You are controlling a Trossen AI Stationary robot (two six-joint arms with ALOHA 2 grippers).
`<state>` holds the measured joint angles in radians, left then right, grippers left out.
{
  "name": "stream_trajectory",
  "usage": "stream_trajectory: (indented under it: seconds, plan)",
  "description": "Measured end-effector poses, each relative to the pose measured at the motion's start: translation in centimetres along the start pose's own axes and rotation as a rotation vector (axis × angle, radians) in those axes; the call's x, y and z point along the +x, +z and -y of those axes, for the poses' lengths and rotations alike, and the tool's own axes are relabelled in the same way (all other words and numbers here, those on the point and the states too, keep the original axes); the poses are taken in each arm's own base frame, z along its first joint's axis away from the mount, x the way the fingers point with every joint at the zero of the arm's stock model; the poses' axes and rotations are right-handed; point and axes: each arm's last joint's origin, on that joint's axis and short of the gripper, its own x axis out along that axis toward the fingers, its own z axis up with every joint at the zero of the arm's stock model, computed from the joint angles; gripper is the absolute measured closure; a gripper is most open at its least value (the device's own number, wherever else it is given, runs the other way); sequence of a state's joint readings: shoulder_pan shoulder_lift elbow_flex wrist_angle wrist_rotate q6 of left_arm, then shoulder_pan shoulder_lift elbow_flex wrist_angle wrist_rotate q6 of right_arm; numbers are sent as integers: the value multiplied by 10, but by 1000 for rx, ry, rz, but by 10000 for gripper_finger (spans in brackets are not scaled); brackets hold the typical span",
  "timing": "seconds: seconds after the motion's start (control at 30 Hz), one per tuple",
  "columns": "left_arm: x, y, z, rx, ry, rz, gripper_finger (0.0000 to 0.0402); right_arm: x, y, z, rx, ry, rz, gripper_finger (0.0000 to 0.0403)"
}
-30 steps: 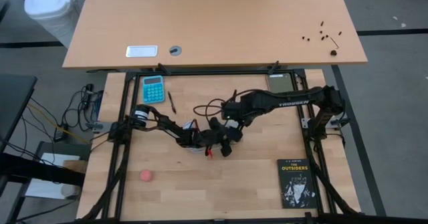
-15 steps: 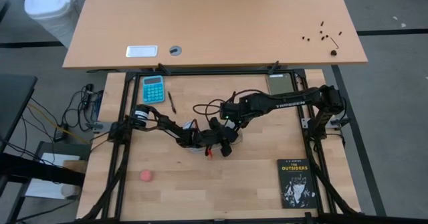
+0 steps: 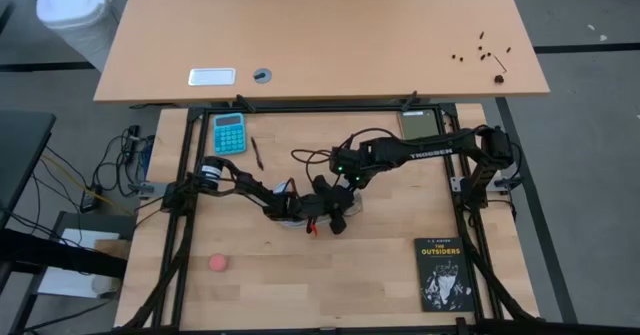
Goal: Screw lightbulb
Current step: Remove the white lightbulb from the desk lamp
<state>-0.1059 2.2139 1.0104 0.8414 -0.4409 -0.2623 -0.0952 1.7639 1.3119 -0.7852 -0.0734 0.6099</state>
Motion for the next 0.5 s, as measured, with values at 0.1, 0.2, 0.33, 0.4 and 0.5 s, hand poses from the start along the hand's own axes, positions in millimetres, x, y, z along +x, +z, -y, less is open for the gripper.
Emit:
stream_trajectory:
  seconds: [0.1,0.2,0.33,0.4,0.5]
  plan:
    - [0,0,0,-1,0,0,213,0,0,0,-8,5,2,69]
    - [0,0,0,-1,0,0,213,0,0,-1,-14,13,-1,95]
    - [0,0,0,-1,0,0,213,0,0,-1,-29,31,-14,129]
    - [0,0,0,-1,0,0,213,0,-1,-1,-38,34,-17,144]
    - [0,0,0,-1,-1,0,213,0,-1,-1,-63,41,-23,152]
